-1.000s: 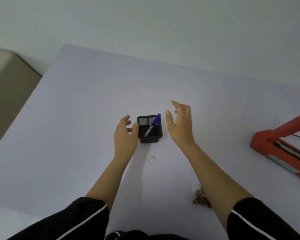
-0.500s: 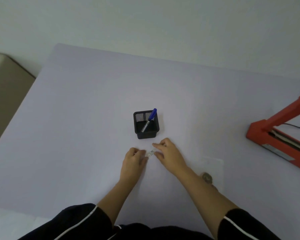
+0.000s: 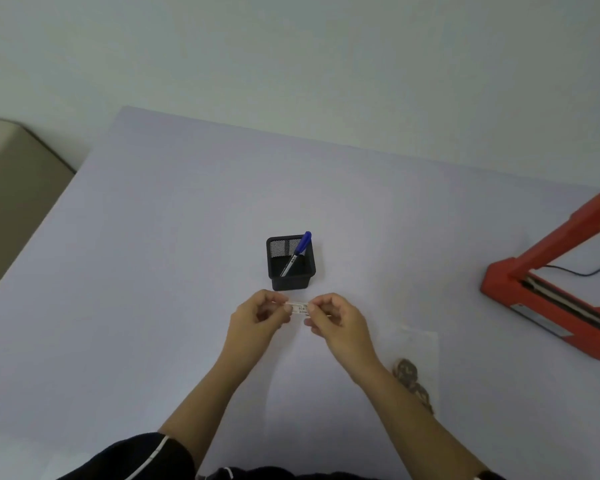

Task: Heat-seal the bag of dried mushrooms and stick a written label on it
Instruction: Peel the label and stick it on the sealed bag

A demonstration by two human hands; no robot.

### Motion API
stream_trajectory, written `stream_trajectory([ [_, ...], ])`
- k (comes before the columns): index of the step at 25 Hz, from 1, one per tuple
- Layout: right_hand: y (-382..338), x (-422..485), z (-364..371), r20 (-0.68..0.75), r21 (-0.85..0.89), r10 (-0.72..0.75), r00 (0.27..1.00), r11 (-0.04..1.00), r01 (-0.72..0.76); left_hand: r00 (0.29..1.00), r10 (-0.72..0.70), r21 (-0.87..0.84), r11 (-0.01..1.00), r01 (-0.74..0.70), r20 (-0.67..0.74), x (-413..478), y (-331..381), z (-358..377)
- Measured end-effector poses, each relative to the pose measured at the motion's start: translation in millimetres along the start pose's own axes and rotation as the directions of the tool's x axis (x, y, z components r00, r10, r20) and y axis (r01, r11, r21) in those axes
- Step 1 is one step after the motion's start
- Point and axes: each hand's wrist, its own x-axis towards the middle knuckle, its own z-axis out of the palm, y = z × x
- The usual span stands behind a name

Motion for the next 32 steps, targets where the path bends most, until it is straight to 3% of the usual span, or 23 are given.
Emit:
stream_trajectory([
  [2,-19,-14,-3,-0.020,0.088,0.000,1.000,0.996,0.002,0.998,0.063,-0.037,0.997,-0.063,-0.008,-15,22,-6],
  [7,-45,-39,-9,-0.054,0.155,-0.072,0.996,0.985,0.080,0.945,0.315,0.165,0.940,-0.298,-0.091,-50,46,-9],
  [12,-59,-59,-12,-0.067,0.229,-0.112,0.991,0.965,0.124,0.753,0.636,0.323,0.758,-0.567,-0.168,-65,45,-6],
  [16,-64,-71,-14,-0.077,0.258,-0.136,0.988,0.954,0.152,0.644,0.747,0.390,0.649,-0.653,-0.166,-73,46,-5],
  [20,-68,-79,-17,-0.078,0.287,-0.166,0.983,0.941,0.182,0.597,0.783,0.401,0.611,-0.683,-0.175,-79,48,-2],
  [22,-69,-82,-18,-0.082,0.273,-0.191,0.978,0.940,0.207,0.633,0.750,0.341,0.656,-0.673,-0.194,-81,50,-2],
  [24,-69,-85,-19,-0.095,0.256,-0.211,0.973,0.939,0.229,0.793,0.554,0.102,0.830,-0.548,-0.254,-86,56,1],
  [26,-69,-87,-20,-0.107,0.233,-0.221,0.969,0.942,0.241,0.925,0.320,-0.189,0.914,-0.358,-0.205,-91,63,3],
  [28,-70,-87,-22,-0.103,0.223,-0.220,0.970,0.945,0.238,0.947,0.261,-0.258,0.917,-0.304,-0.188,-93,68,4],
  [32,-72,-87,-26,-0.059,0.227,-0.205,0.977,0.950,0.213,0.940,0.296,-0.254,0.909,-0.332,-0.167,-92,72,2],
])
